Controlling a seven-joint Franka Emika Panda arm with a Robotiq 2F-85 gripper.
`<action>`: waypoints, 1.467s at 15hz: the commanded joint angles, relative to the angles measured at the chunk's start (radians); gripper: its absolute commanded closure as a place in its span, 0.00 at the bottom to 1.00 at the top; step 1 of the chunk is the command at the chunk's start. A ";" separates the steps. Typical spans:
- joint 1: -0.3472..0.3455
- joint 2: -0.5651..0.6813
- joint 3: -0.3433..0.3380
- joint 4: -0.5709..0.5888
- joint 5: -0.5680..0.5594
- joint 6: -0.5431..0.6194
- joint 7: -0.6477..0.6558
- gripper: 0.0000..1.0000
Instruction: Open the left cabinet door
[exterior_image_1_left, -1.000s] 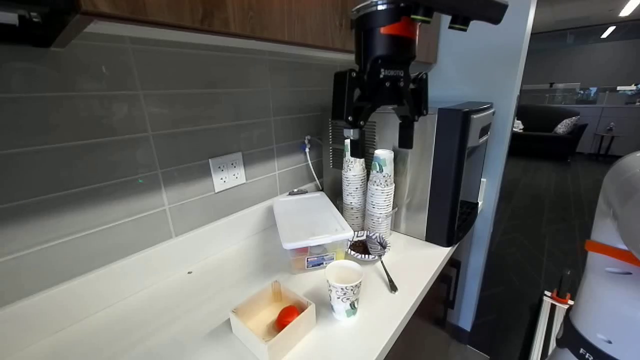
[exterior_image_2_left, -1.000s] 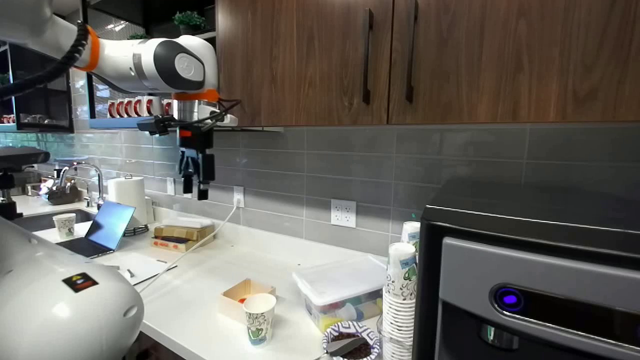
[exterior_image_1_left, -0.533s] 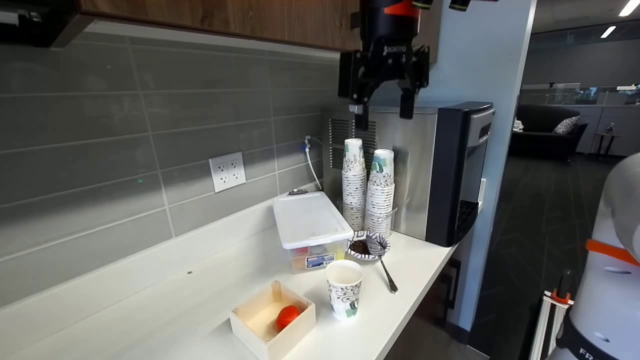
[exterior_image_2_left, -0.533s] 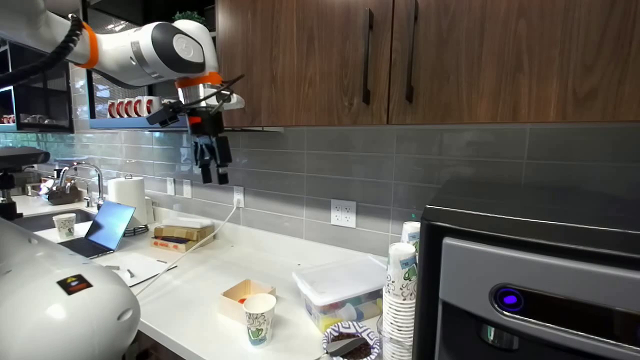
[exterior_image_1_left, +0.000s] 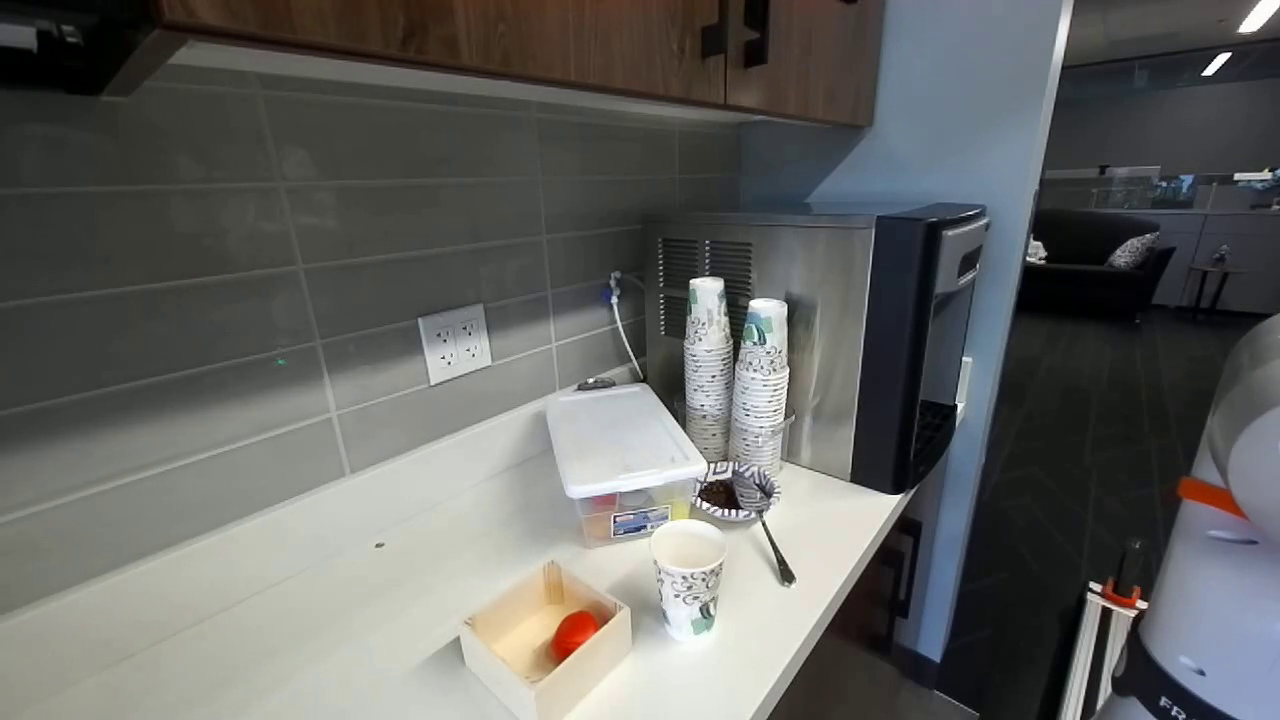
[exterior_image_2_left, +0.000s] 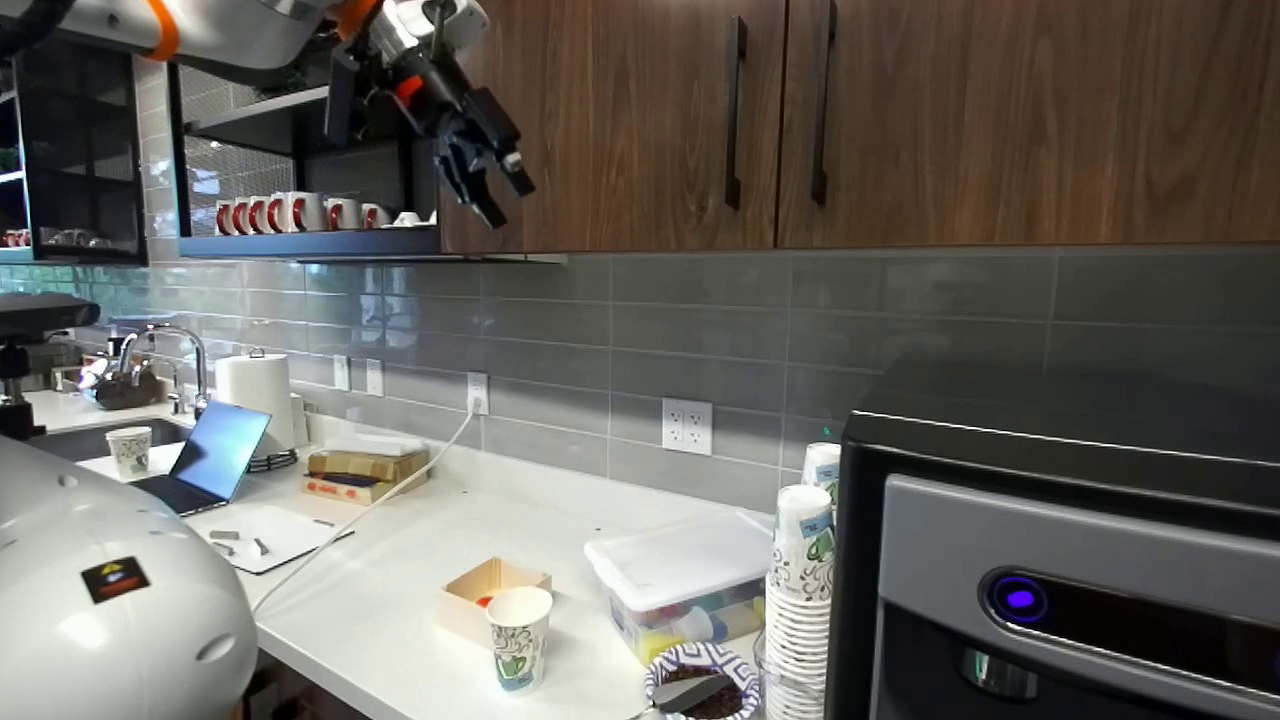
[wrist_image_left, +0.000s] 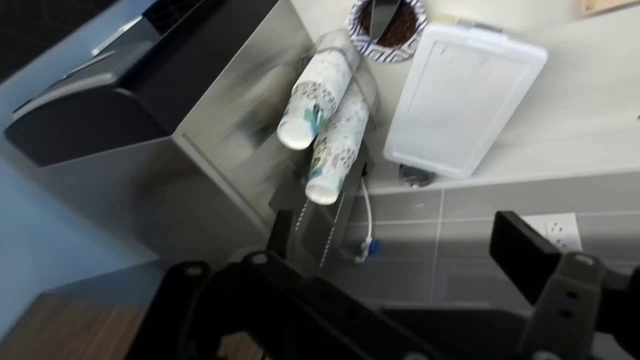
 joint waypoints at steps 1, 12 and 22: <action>-0.055 0.044 0.003 0.118 -0.151 0.062 -0.037 0.00; -0.113 0.253 -0.052 0.239 -0.470 0.432 -0.041 0.00; -0.100 0.366 -0.171 0.275 -0.537 0.635 -0.018 0.00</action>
